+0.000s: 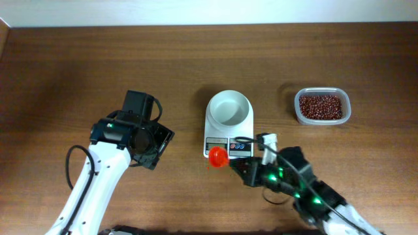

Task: Scoop and weigh 50g on scale

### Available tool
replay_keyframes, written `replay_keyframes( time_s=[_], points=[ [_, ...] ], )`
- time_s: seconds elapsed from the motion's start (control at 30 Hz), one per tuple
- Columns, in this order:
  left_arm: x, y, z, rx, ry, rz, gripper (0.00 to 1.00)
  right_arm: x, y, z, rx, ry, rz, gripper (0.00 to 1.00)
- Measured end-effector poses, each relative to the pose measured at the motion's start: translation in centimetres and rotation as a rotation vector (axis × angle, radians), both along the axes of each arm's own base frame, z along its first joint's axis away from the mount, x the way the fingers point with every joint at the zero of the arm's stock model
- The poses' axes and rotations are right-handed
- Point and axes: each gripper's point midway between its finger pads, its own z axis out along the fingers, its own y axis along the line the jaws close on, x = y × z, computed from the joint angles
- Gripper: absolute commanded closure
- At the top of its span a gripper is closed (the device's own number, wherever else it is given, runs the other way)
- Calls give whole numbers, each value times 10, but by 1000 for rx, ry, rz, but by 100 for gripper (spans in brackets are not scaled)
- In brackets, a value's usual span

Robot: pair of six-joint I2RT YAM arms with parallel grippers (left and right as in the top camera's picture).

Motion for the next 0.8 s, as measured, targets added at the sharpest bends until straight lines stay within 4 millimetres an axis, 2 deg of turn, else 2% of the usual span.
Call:
replay_keyframes(
  time_s=[0.03,0.07,0.1,0.17,0.2,0.3,0.33,0.37,0.43,0.47,0.5,0.6,0.63,0.7,0.8],
  points=[
    [0,1,0,4,-3,-5,17,2,-16,23,26,-73,-40,96],
    [0,0,0,4,-2,-6,65,-1,-27,25,16,-71,-62,96],
    [-4,2,-1,12,15,-9,100,0,-46,41,38,-130,-126,96],
    [-5,1,-1,13,13,-15,100,0,-75,67,70,-228,-233,96],
    [-4,-6,0,15,1,-41,100,1,-83,71,75,-245,-263,96],
    [8,-55,7,9,-131,-208,100,10,-102,77,74,-275,-352,96],
    [14,-78,13,11,-211,-275,100,12,-106,77,70,-276,-372,96],
    [11,-97,17,21,-256,-340,100,14,-110,77,66,-277,-388,96],
    [12,-122,21,68,-345,-410,100,21,-122,76,47,-283,-452,96],
    [12,-128,18,80,-350,-427,100,22,-123,76,45,-284,-461,96],
    [18,-144,11,93,-381,-450,100,25,-130,75,32,-286,-497,96],
    [29,-170,-28,128,-356,-492,100,30,-139,75,13,-293,-550,96],
    [30,-177,-57,157,-309,-512,100,30,-141,74,10,-293,-556,96],
    [35,-186,-78,160,-302,-520,99,31,-142,74,6,-295,-568,96],
    [37,-188,-98,176,-277,-525,98,31,-143,74,4,-295,-573,96]
  ],
)
